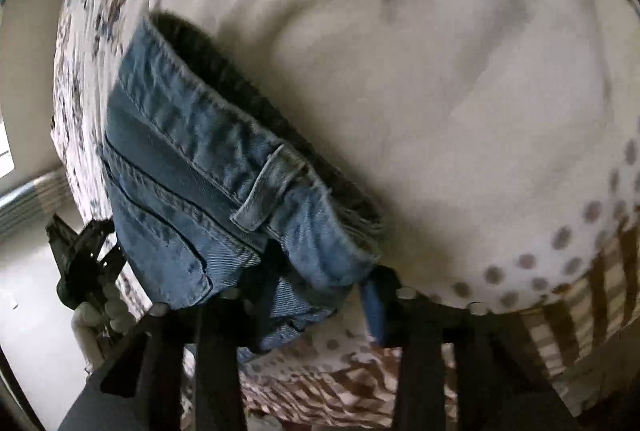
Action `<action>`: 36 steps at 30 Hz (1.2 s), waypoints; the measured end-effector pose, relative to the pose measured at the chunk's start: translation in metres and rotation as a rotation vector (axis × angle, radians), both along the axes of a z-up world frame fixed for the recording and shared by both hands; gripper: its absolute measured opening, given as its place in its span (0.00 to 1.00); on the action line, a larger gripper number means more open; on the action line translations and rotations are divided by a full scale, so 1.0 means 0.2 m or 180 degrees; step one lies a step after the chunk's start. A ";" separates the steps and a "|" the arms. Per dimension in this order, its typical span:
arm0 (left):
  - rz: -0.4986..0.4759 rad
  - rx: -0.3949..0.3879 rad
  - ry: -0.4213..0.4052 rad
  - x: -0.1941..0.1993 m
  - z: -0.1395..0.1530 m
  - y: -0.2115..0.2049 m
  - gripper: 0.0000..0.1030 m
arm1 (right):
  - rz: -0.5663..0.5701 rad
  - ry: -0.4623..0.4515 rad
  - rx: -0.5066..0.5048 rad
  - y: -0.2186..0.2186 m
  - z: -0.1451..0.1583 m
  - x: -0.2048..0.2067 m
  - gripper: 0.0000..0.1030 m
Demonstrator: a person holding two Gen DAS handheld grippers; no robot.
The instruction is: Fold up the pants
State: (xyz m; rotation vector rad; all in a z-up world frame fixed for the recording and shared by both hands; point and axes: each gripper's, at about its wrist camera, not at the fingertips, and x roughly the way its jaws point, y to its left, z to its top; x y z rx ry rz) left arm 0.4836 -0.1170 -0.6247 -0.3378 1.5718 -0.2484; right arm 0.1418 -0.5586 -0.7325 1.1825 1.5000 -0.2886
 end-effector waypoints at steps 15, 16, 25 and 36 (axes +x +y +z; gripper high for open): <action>0.0155 -0.0361 0.0066 -0.38 0.20 0.18 0.57 | -0.0135 -0.0197 0.0751 0.34 0.04 -0.03 0.71; 0.0167 -0.0389 0.0108 -0.40 0.17 0.17 0.57 | -0.0131 -0.0212 0.0824 0.39 0.01 -0.02 0.70; 0.0215 -0.0351 0.0082 -0.39 0.12 0.10 0.61 | 0.0276 0.0058 0.0467 0.59 0.02 0.10 0.45; 0.0143 -0.0523 -0.0106 -0.11 0.01 0.01 0.53 | -0.0131 -0.0383 0.1029 0.60 -0.13 0.08 0.76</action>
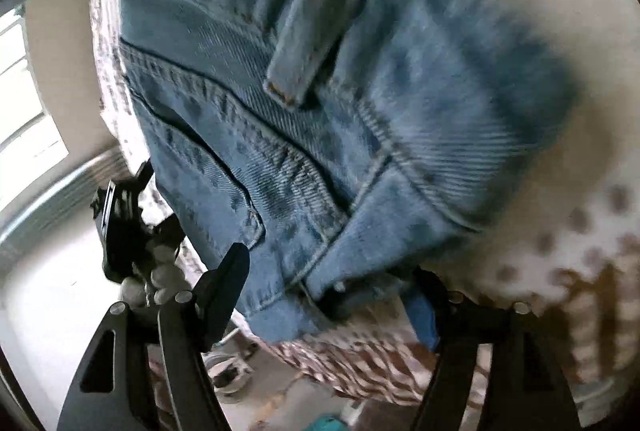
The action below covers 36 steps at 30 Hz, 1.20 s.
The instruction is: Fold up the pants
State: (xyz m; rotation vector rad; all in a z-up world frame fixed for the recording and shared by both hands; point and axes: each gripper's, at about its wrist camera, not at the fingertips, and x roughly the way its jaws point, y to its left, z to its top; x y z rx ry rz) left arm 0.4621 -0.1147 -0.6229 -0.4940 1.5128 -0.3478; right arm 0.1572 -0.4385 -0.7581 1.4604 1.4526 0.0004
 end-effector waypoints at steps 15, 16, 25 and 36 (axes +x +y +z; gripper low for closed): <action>-0.0193 -0.0247 0.0177 0.05 0.00 0.07 0.54 | -0.0296 -0.0231 0.0093 -0.03 0.02 -0.10 0.58; -0.0254 -0.0273 0.0155 0.01 0.03 0.07 0.59 | -0.0322 -0.0266 0.0106 -0.03 0.02 -0.10 0.61; 0.0056 -0.0700 0.0292 -0.22 -0.02 0.16 0.71 | -0.0830 -0.0495 0.0044 0.03 0.05 -0.03 0.86; -0.0250 -0.0842 0.0405 -0.32 -0.11 0.11 0.72 | -0.0856 -0.0522 -0.0016 0.04 0.08 0.13 0.87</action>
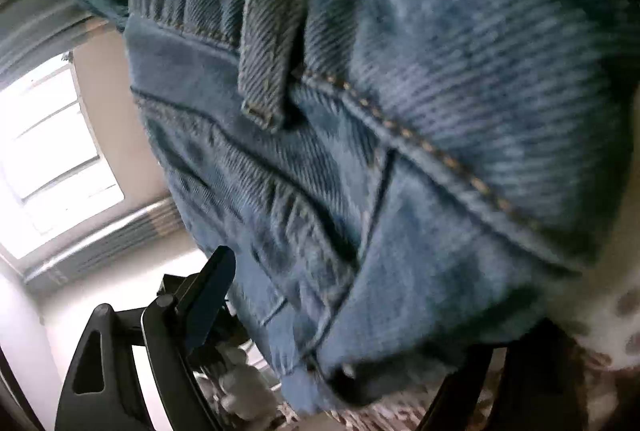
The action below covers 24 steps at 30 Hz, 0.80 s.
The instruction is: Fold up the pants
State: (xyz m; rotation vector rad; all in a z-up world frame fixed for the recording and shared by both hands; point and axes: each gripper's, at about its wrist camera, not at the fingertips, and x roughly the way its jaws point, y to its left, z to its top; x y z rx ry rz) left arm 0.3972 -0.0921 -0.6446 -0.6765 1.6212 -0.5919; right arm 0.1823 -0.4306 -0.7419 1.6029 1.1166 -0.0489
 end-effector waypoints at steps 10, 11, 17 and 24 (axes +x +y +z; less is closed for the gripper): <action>-0.0101 0.0226 -0.0594 -0.05 0.27 -0.08 0.32 | 0.0111 0.0006 -0.0598 0.27 0.33 0.19 0.41; -0.0113 0.0219 -0.0651 -0.05 0.31 -0.08 0.30 | 0.0123 -0.0028 -0.0645 0.28 0.38 0.21 0.40; -0.0056 0.0018 -0.0835 0.05 0.55 -0.06 0.27 | 0.0126 -0.0263 -0.0798 0.33 0.64 0.30 0.38; 0.0025 -0.0095 -0.1086 0.37 0.76 0.07 0.27 | 0.0253 -0.0688 -0.1055 0.35 0.99 0.57 0.37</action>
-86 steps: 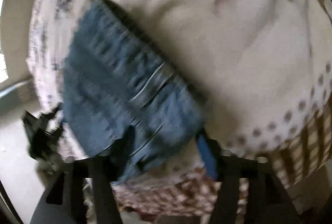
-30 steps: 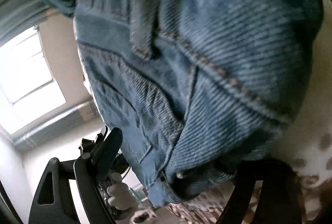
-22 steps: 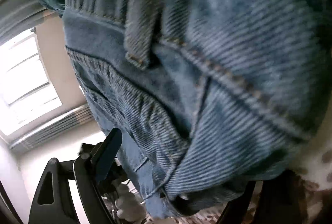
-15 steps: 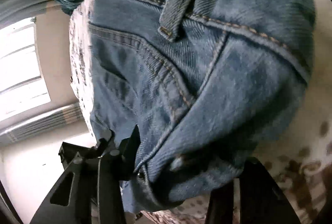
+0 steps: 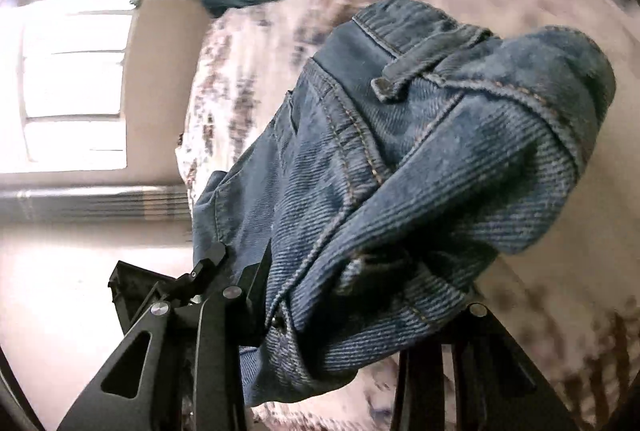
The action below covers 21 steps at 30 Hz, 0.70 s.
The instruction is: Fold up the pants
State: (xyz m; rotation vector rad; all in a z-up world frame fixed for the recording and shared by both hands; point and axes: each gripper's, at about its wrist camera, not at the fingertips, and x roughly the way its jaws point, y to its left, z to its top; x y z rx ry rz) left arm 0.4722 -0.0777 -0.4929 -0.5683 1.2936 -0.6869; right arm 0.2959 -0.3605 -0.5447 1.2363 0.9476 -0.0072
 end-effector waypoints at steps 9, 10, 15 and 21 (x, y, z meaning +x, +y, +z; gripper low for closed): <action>0.0128 0.0033 -0.0286 0.74 0.13 0.33 0.27 | 0.0186 -0.0445 -0.0132 0.27 0.10 0.77 0.37; 0.0127 0.0071 -0.0326 0.85 0.13 0.37 0.27 | 0.0202 -0.0473 -0.0136 0.31 0.09 0.88 0.37; 0.0119 0.0292 -0.0351 1.27 -0.02 0.55 0.27 | 0.0244 -0.0544 -0.0159 0.51 -0.09 1.40 0.37; 0.0047 0.0749 0.0249 1.49 -0.61 0.73 0.43 | 0.0383 0.0125 -0.0045 0.73 -0.59 1.66 0.41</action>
